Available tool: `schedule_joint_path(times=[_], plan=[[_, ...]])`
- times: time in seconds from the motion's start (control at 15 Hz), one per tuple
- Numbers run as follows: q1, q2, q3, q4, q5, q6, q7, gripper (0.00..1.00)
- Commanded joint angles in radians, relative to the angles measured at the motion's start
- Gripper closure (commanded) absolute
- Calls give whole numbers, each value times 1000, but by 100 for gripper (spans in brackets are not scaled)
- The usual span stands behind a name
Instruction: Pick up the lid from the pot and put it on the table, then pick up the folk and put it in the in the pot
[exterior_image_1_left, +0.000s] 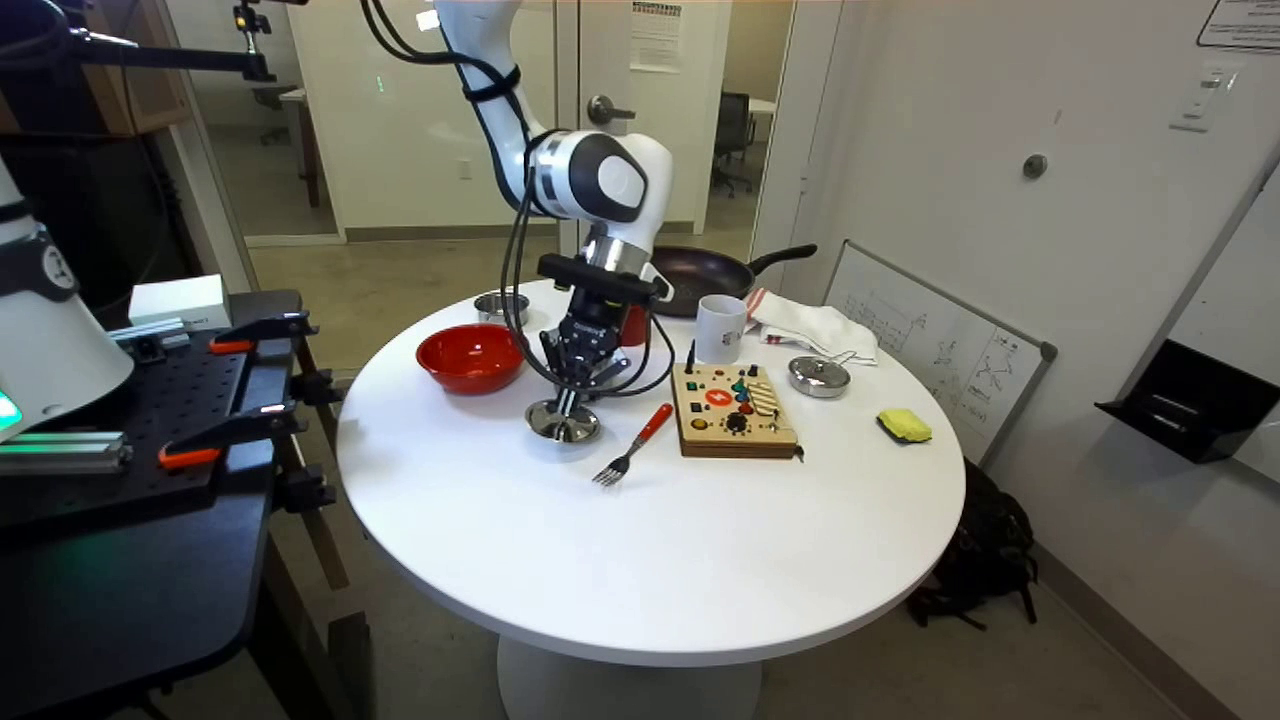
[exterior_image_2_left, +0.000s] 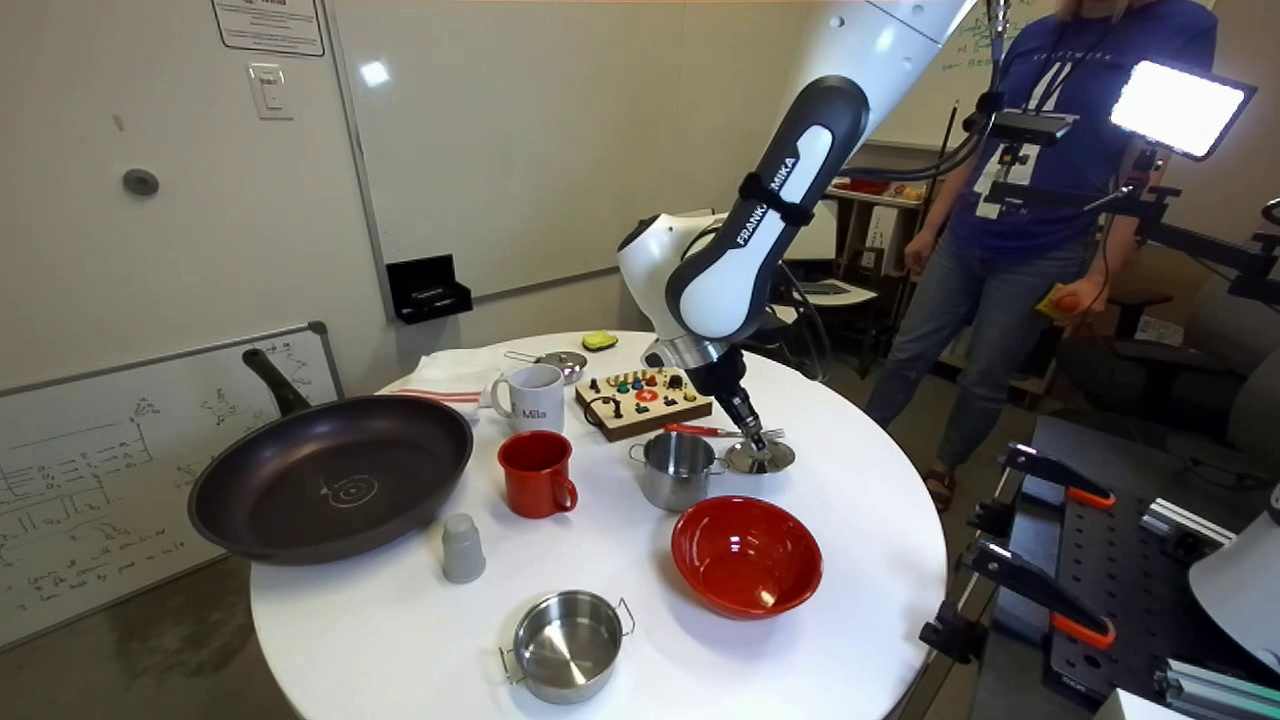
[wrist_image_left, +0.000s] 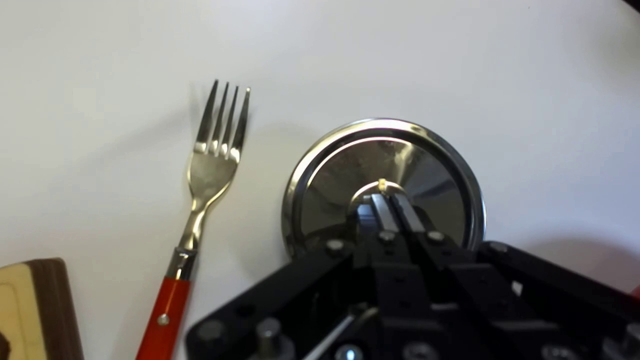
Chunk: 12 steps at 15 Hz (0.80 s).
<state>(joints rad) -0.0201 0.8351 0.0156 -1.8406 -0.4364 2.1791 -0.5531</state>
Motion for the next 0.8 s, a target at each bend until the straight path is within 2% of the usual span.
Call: schedule_joint_path(times=[0.0,0.07,0.13,0.2,0.27,0.73], plan=[[-14,29,18,48,24,-52,-27,96],[-15,31,20,51,26,-56,-26,95],[-14,31,20,53,27,-60,-25,70],[-14,27,20,51,26,-61,-23,69],[-13,24,20,51,26,-65,-21,64],[-2,-69,9,20,3,-69,-3,16]])
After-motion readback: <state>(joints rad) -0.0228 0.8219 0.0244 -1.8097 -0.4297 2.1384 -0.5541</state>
